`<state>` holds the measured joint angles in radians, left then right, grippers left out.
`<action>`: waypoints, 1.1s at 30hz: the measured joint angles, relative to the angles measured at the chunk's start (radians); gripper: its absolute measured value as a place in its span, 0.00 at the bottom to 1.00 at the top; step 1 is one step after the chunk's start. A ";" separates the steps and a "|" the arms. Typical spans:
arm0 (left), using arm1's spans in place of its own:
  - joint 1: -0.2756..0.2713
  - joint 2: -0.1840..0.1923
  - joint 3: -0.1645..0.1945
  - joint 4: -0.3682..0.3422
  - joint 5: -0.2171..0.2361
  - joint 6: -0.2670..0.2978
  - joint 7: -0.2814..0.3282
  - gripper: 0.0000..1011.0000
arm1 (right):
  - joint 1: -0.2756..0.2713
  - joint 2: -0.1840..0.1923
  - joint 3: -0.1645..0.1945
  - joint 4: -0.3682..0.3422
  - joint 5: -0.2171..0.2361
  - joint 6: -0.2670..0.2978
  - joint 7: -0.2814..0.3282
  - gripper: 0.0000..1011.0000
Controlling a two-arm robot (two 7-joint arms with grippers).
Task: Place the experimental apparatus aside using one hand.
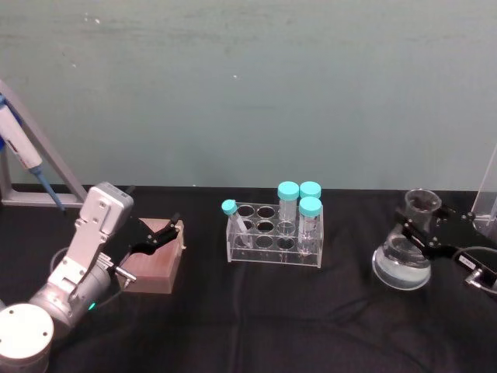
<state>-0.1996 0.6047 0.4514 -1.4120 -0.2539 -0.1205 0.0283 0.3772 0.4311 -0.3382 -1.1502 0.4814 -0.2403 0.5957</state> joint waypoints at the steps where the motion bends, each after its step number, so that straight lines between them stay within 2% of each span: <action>1: 0.000 0.000 0.000 0.000 0.000 0.000 0.000 0.99 | -0.003 -0.001 0.005 -0.001 -0.002 0.001 -0.006 0.45; 9: 0.000 0.000 0.000 0.000 0.000 0.000 0.000 0.99 | -0.018 -0.002 0.036 0.001 -0.033 -0.002 -0.047 0.45; 17: 0.000 0.000 0.000 0.000 0.000 0.000 0.000 0.99 | -0.017 -0.007 0.061 0.032 -0.092 -0.025 -0.084 0.45; 33: 0.000 0.000 0.000 0.000 0.000 0.000 0.000 0.99 | 0.005 -0.030 0.101 0.090 -0.137 -0.042 -0.104 0.45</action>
<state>-0.1996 0.6047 0.4514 -1.4120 -0.2539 -0.1205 0.0283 0.3824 0.4014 -0.2374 -1.0602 0.3441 -0.2820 0.4912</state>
